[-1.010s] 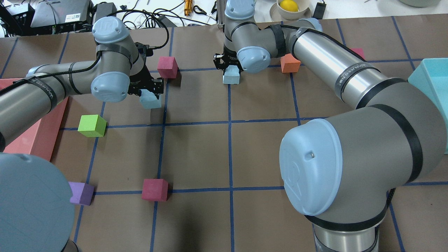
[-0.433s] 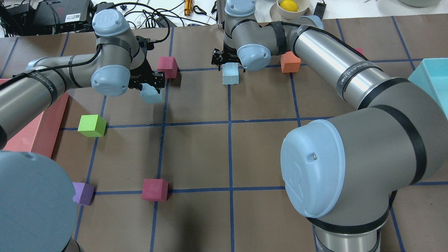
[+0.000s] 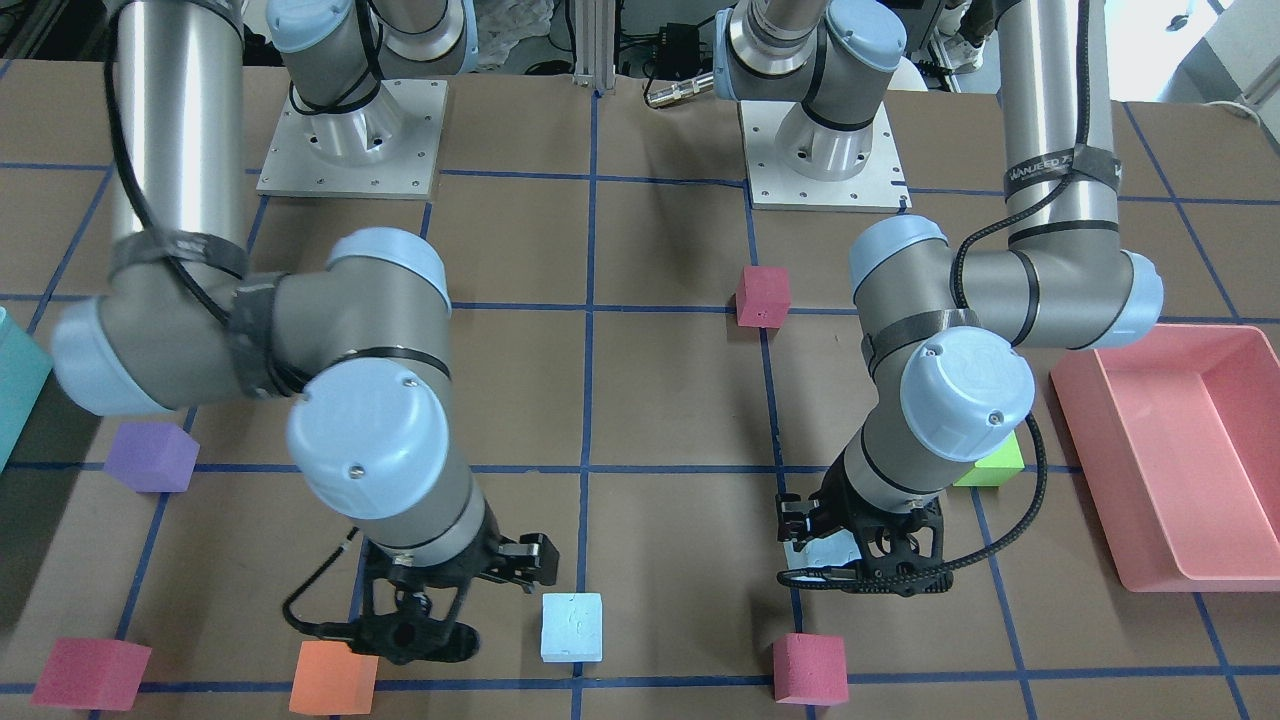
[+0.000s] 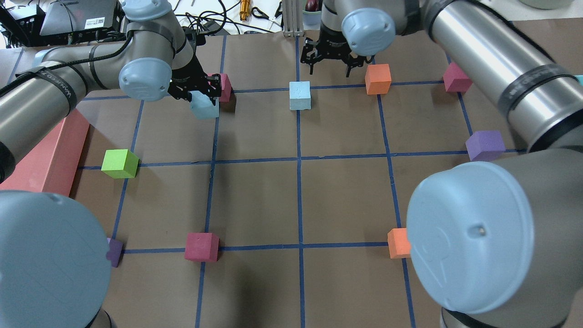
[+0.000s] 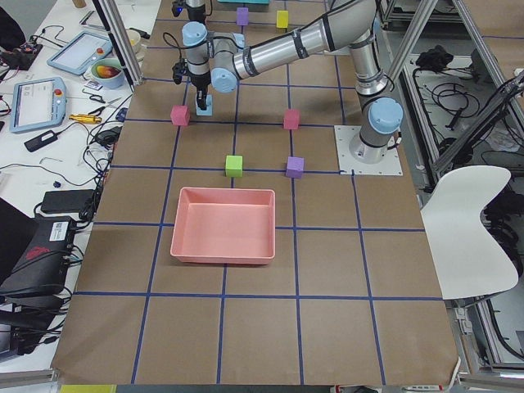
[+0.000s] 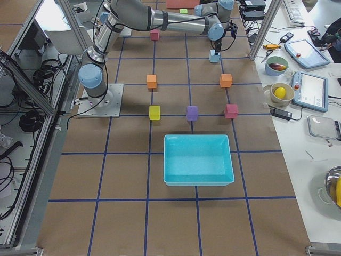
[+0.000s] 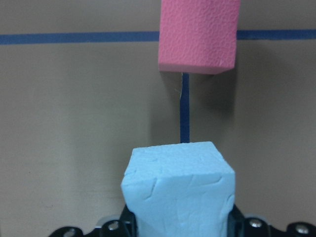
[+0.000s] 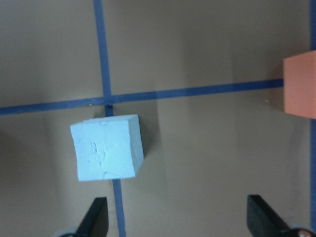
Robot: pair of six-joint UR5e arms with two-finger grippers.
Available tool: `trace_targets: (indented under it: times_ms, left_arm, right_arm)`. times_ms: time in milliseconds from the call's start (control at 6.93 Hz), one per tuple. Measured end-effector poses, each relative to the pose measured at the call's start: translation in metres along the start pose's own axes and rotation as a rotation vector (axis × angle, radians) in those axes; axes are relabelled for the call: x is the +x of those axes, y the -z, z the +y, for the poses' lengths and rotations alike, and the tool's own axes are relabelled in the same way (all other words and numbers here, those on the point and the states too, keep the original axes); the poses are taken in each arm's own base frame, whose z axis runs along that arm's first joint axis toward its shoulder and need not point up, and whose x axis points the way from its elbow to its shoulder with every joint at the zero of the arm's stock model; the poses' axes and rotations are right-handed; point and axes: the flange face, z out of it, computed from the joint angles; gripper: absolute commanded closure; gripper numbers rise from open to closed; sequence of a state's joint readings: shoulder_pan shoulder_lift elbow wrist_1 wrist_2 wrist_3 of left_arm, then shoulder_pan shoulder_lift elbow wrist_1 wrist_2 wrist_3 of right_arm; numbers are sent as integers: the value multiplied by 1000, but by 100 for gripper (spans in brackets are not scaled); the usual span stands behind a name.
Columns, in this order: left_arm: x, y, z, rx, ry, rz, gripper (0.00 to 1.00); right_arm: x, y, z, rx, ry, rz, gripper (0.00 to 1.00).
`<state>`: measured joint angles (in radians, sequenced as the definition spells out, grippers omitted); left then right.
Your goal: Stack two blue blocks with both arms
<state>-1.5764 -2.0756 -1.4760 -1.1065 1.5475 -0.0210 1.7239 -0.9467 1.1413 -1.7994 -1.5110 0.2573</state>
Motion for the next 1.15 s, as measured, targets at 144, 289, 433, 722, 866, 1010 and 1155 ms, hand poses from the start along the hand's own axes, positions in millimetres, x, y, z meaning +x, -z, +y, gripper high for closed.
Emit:
trace_targets:
  times_ms: [144,289,433,722,866,1010,1155]
  left_arm:
    - [20,7,-9,4,22,17,100]
    - [45,9,-20,9,57,52,100]
    - [78,11,-33,23,89,87,100]
    - [158,19,-51,37,112,111,100]
    - [185,26,-51,2,106,90,100]
    - [201,25,-48,-41,91,60,100]
    - [214,18,-44,-67,73,45,100]
  right_arm:
    - [38,35,5,-36,-2,10,0]
    - [72,63,10,-64,-9,15,0]
    - [100,82,16,-83,-29,20,0]
    - [126,106,42,-101,-51,29,0]
    - [130,113,70,-107,-52,33,0]
    - [133,120,100,-104,-54,33,0]
    - [133,128,122,-92,-53,31,0]
